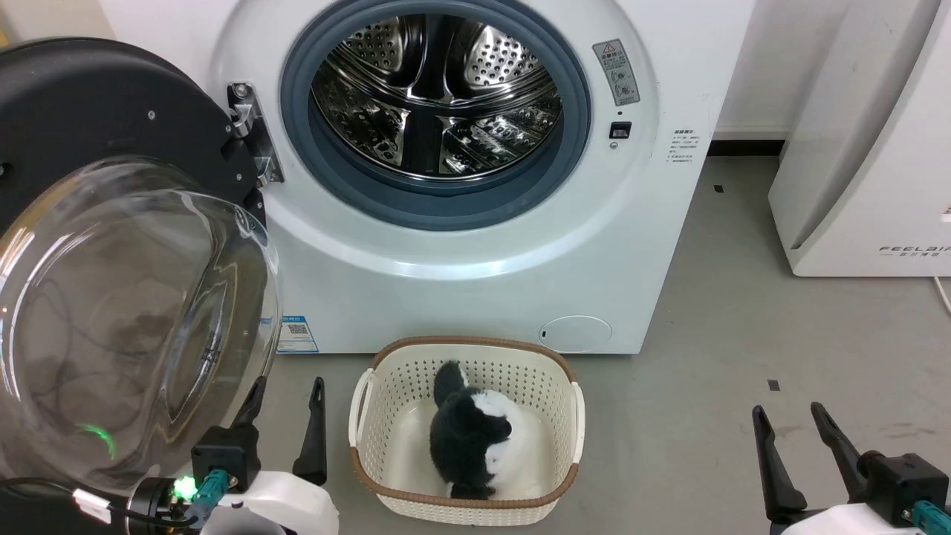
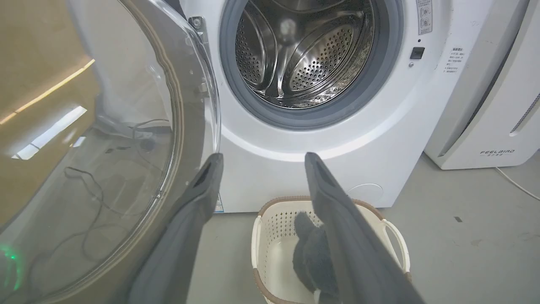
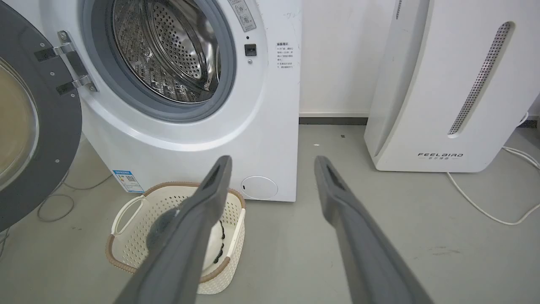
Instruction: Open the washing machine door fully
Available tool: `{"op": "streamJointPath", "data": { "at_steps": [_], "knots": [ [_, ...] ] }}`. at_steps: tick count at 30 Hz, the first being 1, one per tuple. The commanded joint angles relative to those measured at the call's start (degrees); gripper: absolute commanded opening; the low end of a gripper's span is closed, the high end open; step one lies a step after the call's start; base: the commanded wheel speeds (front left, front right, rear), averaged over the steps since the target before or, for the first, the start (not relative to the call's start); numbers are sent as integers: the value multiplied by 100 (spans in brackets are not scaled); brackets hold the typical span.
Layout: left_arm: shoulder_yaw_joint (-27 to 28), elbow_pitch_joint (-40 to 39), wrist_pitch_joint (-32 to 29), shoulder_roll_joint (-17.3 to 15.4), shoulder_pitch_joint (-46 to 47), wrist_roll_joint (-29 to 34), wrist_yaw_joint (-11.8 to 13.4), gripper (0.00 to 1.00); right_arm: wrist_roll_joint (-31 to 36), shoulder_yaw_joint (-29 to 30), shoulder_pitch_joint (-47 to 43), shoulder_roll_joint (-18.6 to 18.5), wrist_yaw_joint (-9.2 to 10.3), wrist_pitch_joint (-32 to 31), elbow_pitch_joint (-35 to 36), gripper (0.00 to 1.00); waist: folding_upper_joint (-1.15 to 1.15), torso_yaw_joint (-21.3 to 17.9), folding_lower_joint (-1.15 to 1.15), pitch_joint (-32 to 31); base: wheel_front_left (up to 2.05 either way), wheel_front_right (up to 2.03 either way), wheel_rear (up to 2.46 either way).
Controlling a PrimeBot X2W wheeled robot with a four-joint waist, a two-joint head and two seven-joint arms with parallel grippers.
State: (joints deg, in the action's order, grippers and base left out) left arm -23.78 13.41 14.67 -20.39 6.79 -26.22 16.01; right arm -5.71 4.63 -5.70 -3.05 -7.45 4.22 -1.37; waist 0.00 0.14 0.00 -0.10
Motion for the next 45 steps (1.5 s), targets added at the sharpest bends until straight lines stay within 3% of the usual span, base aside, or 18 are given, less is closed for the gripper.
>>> {"op": "streamJointPath", "data": {
  "at_steps": [1, 6, 7, 45],
  "knots": [
    [49, 1, 31, 27, -24, 61, -28, 100, -60, -7, -77, 17, -3, 34, 35, 100, 0, 10, 0, 4, 0, 0, 0],
    [167, 12, 32, 135, -85, 178, -128, 100, -61, -13, -72, 17, -3, 34, 40, 100, 0, 18, 0, 4, 0, 0, 0],
    [163, 3, 0, 148, -32, 162, -131, 0, -2, -6, 0, 0, 0, 0, 7, 0, 0, 18, 0, 5, 0, 0, 0],
    [743, -354, -394, 574, -203, 808, -520, 0, 160, -124, 156, 4, -1, -118, 36, 0, 0, 10, 0, 6, 0, 0, 0]
  ]
}}
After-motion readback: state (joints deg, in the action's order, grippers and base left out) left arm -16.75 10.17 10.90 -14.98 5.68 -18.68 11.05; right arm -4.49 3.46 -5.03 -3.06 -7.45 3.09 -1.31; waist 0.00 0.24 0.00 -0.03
